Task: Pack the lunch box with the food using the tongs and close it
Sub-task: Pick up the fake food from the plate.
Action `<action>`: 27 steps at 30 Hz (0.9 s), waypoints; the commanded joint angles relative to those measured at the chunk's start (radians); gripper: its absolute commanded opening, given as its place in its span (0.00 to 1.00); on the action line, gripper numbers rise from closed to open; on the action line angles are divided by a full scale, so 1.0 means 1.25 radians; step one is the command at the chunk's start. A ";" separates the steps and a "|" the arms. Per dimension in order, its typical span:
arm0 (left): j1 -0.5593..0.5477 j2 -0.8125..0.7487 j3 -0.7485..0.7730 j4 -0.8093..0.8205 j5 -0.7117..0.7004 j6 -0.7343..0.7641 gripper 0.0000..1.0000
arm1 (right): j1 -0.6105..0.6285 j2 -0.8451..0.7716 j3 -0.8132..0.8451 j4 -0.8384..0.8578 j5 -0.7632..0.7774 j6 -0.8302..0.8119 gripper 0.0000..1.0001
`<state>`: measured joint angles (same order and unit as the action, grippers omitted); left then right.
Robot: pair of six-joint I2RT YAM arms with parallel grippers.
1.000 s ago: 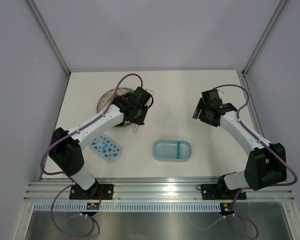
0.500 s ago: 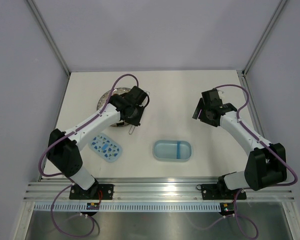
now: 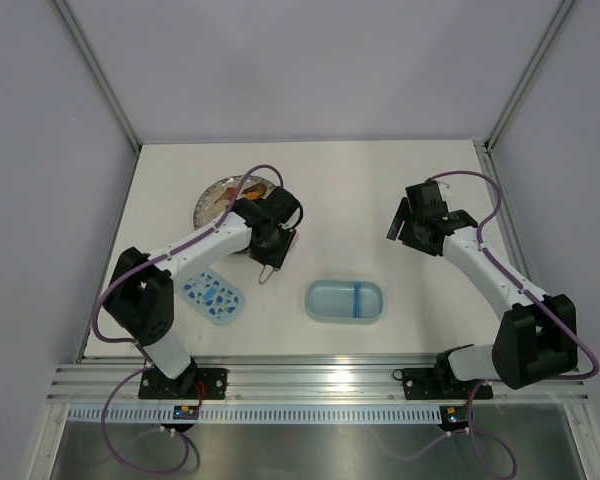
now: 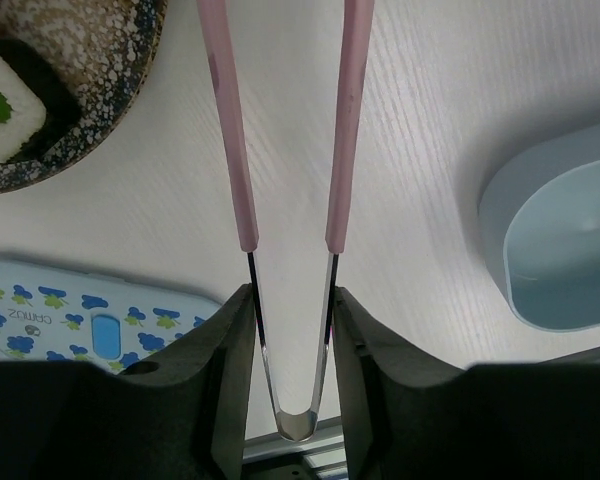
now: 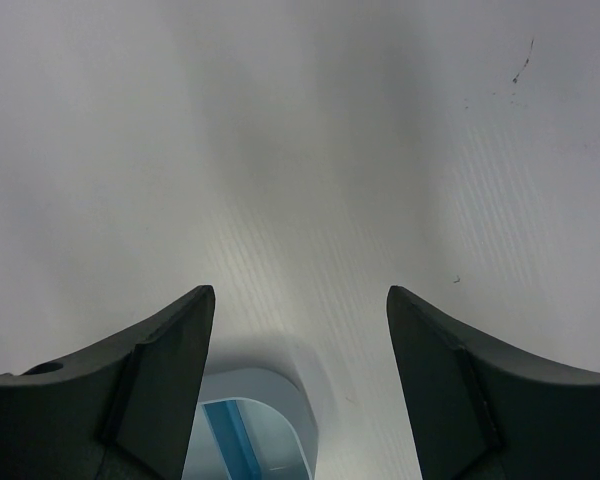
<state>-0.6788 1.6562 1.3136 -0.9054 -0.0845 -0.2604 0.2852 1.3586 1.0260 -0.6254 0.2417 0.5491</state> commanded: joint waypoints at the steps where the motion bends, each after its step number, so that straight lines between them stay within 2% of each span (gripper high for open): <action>1: -0.012 0.016 -0.002 0.037 0.015 0.005 0.37 | -0.002 -0.016 -0.007 0.009 -0.004 -0.007 0.77; 14: -0.021 0.031 -0.004 0.041 0.038 0.006 0.38 | -0.004 -0.006 -0.005 0.013 -0.007 -0.007 0.77; 18: -0.021 0.010 0.044 0.018 0.017 0.008 0.34 | -0.002 -0.014 -0.007 0.014 -0.002 -0.006 0.77; 22: -0.003 -0.003 0.102 -0.030 0.012 0.021 0.34 | -0.002 -0.023 -0.007 0.017 -0.001 -0.004 0.77; 27: 0.059 -0.001 0.170 -0.077 0.016 0.032 0.35 | -0.002 -0.024 0.000 0.012 -0.003 -0.005 0.78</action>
<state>-0.6510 1.6974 1.4509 -0.9676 -0.0593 -0.2443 0.2852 1.3586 1.0199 -0.6250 0.2417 0.5491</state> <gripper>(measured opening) 0.351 0.775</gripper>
